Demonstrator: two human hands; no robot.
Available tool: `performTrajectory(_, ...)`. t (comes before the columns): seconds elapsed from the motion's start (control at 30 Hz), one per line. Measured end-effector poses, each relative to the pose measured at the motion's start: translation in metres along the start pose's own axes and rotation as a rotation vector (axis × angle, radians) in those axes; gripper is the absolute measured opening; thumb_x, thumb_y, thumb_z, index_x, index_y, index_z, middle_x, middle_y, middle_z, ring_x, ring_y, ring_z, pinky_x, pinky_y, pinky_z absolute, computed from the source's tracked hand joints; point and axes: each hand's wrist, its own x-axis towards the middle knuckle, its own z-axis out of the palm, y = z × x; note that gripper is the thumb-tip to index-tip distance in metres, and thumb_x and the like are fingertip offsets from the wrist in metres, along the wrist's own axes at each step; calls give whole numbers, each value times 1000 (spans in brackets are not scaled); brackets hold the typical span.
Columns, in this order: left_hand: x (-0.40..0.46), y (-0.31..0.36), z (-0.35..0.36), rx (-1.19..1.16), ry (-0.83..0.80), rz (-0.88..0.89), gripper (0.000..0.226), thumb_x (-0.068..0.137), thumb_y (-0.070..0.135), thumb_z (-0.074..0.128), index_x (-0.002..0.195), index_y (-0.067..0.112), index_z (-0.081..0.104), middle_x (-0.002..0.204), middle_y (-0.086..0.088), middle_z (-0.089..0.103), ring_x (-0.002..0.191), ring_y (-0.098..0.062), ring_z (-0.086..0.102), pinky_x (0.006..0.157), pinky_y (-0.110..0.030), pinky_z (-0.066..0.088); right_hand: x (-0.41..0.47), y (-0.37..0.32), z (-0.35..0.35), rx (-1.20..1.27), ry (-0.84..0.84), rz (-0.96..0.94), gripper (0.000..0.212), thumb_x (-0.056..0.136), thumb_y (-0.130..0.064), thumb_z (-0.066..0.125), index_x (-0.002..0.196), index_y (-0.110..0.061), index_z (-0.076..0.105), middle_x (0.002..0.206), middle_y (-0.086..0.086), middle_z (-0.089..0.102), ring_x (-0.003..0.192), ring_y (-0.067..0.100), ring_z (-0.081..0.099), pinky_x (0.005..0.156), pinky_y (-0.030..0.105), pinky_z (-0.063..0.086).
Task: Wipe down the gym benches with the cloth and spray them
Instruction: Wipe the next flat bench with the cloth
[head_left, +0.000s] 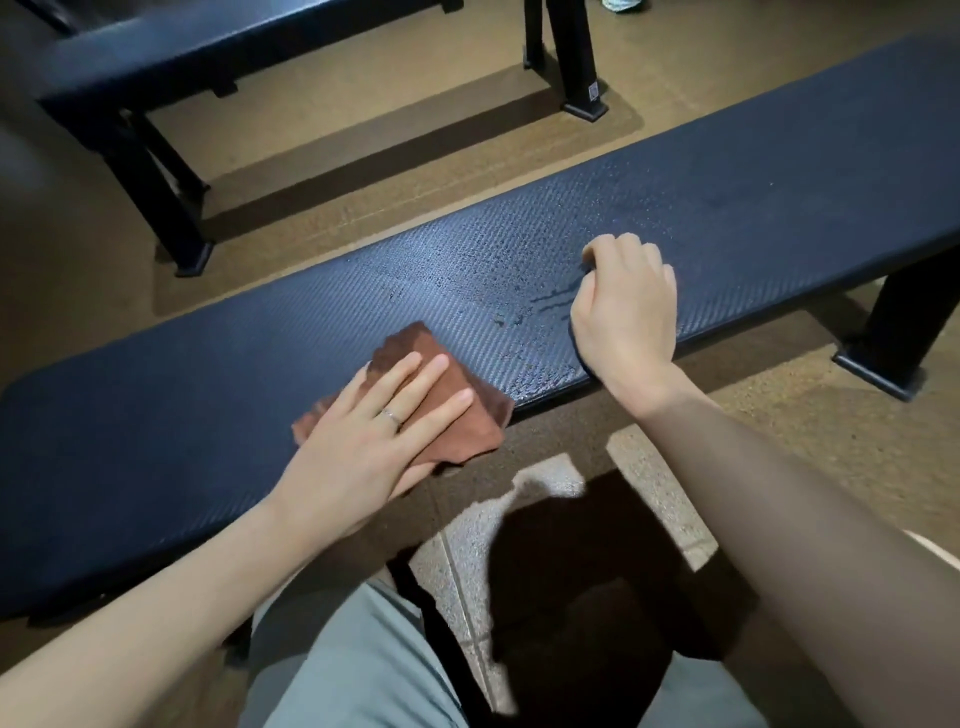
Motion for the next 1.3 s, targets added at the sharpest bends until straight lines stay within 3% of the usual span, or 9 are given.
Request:
performTrajectory(0.27,123,58,-25,-82,49,48,62,105,55,27,162,31,26,170,-7,21,155,-30,23,121,-56,23,29,47,-21,-35,-2,31,26,95,-9,43,114,-6,61,112,19,61,104,42,54,90,49,40)
performTrajectory(0.43,55,28,-11,-102,7,51,64,102,50,38,162,36,21,172,-3,15,157,-26,17,122,-52,21,22,44,-15,-152,-61,-5,23,97,-16,47,113,-10,63,113,15,58,104,38,52,88,47,39)
performTrajectory(0.57,7,5,-14,-191,-45,-129,59,105,56,30,161,38,23,172,4,15,158,-20,14,118,-51,28,24,44,-15,-139,-80,-82,23,98,-17,46,113,-9,62,110,14,57,101,36,52,84,46,38)
performTrajectory(0.73,65,37,-23,-256,-49,-355,59,104,56,26,161,39,25,172,2,15,157,-25,16,120,-57,27,32,14,-8,-41,-209,-154,26,99,-21,46,118,-12,60,116,12,57,108,34,51,92,45,37)
performTrajectory(0.83,96,46,-26,-266,-37,-464,60,103,56,24,160,40,27,171,2,17,157,-26,17,121,-55,24,26,11,-2,-83,-199,-186,25,96,-22,45,113,-13,60,113,12,56,104,33,51,89,46,39)
performTrajectory(0.97,112,33,-25,-328,-20,-467,59,102,59,21,159,47,22,172,9,11,158,-19,11,123,-48,16,22,17,2,-109,-117,-243,22,94,-20,43,108,-12,58,106,13,55,95,34,51,81,45,37)
performTrajectory(1.3,155,-53,-5,-330,45,-575,60,100,60,19,158,44,29,170,7,22,156,-20,18,122,-51,26,24,18,7,-121,-38,-216,16,90,-13,49,101,-13,61,99,10,55,85,32,49,73,43,34)
